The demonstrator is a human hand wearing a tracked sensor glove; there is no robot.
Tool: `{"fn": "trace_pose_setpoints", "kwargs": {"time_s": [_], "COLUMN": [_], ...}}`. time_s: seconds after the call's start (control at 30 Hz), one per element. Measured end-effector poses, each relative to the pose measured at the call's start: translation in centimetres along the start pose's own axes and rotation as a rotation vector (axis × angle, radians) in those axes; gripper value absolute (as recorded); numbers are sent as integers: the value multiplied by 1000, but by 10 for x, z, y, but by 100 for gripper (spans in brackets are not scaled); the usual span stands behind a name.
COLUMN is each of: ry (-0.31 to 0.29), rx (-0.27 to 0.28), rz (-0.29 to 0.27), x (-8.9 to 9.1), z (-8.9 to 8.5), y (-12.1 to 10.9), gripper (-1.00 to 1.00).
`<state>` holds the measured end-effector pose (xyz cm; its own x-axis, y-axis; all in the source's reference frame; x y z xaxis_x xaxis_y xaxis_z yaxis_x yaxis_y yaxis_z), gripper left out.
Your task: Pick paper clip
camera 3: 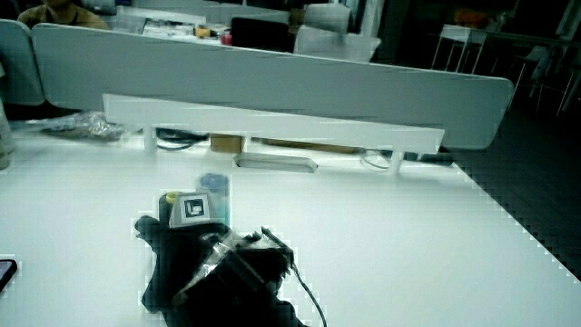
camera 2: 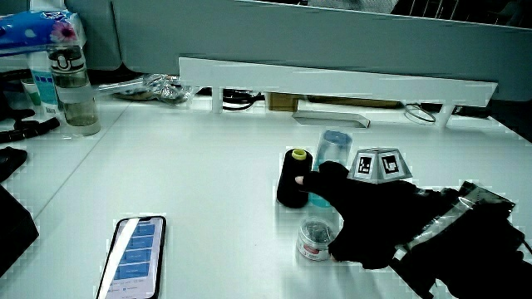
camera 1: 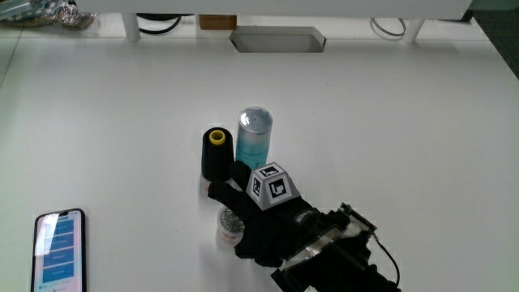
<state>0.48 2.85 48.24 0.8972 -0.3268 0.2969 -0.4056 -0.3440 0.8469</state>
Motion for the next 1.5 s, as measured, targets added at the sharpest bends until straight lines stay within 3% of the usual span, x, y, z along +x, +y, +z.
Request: {"fn": "trace_pose_setpoints", "kwargs": {"time_s": [0.07, 0.1, 0.23, 0.27, 0.3, 0.33, 0.37, 0.43, 0.47, 0.5, 0.57, 0.6, 0.63, 0.73, 0.77, 0.93, 1.13, 1.33, 1.43, 1.5], "ry": [-20, -30, -74, -66, -75, -69, -54, -82, -92, -62, -63, -60, -43, 32, 22, 26, 19, 13, 4, 0], "rx": [-75, -67, -150, -152, -151, -192, -186, -204, -208, -221, -199, -214, -161, -97, -70, -53, -51, -34, 1, -12], "rz": [1, 2, 0, 20, -10, -4, 6, -3, -12, 5, 7, 4, 8, 31, 23, 45, 41, 54, 50, 46], "x": [-3, -4, -11, -13, -12, -12, -13, -15, -14, -14, -14, -14, -12, -6, -6, -7, -7, -8, -7, -4], "z": [-1, 0, 1, 1, -1, -2, -1, -5, -6, -7, -8, -10, -10, -10, -8, -6, -4, 10, 18, 19], "y": [9, 12, 22, 22, 26, 29, 29, 32, 35, 35, 37, 39, 40, 40, 38, 39, 36, 23, 14, 12], "gripper": [0, 0, 0, 0, 0, 0, 0, 0, 7, 13, 27, 33, 40, 60, 67, 100, 100, 100, 100, 100]}}
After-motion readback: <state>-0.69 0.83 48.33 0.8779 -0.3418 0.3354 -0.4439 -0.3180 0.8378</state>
